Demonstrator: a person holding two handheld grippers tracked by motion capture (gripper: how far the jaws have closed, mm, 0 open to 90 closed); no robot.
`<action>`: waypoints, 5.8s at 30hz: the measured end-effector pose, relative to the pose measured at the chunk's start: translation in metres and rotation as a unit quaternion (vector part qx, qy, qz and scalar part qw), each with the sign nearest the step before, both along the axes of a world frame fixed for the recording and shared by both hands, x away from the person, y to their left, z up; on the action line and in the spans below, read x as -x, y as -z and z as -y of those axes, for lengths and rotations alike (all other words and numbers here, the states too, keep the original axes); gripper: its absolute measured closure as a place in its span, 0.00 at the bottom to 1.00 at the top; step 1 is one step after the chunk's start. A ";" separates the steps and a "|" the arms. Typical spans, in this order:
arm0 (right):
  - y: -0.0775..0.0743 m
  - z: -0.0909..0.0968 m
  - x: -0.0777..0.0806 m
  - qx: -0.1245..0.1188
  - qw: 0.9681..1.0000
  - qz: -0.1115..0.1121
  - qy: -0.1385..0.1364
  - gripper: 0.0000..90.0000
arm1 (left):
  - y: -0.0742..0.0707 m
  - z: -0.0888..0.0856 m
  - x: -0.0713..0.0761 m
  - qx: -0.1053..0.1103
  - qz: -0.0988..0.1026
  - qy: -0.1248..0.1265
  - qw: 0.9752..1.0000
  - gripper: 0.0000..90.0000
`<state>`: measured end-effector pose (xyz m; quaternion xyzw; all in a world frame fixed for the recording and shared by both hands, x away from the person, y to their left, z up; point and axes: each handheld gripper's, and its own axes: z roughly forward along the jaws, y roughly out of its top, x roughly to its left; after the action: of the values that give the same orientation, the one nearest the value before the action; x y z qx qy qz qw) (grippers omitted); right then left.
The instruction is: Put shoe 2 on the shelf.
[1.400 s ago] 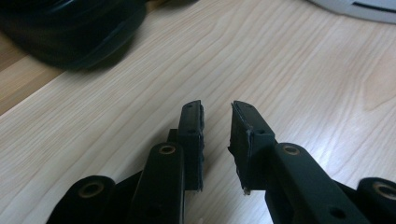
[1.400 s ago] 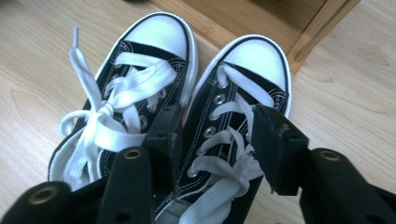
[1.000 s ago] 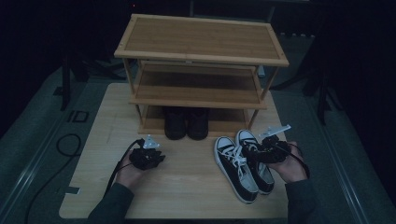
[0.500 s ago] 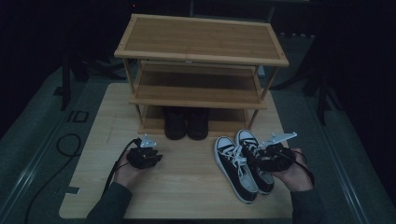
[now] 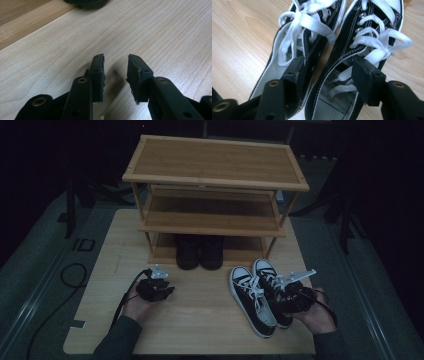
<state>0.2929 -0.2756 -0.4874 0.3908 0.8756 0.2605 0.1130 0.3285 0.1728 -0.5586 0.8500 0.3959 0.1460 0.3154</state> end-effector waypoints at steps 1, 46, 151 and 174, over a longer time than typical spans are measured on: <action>0.000 0.000 0.000 0.000 1.000 0.000 0.000 0.47 | 0.000 0.000 0.000 0.000 0.000 0.000 1.000 0.75; 0.034 -0.027 -0.022 0.025 0.999 -0.007 0.033 0.91 | 0.006 0.000 -0.003 -0.005 -0.005 -0.004 1.000 0.73; -0.090 -0.081 -0.036 0.018 0.976 0.076 -0.202 0.92 | 0.008 -0.006 -0.005 0.024 -0.008 -0.005 1.000 0.65; -0.101 -0.095 -0.029 0.011 0.969 0.086 -0.230 0.92 | 0.008 -0.006 -0.005 0.023 -0.007 -0.003 1.000 0.65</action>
<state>0.3223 -0.1807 -0.3862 0.1541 0.9318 0.3023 0.1291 0.3333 0.1787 -0.5670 0.8423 0.4041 0.1314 0.3316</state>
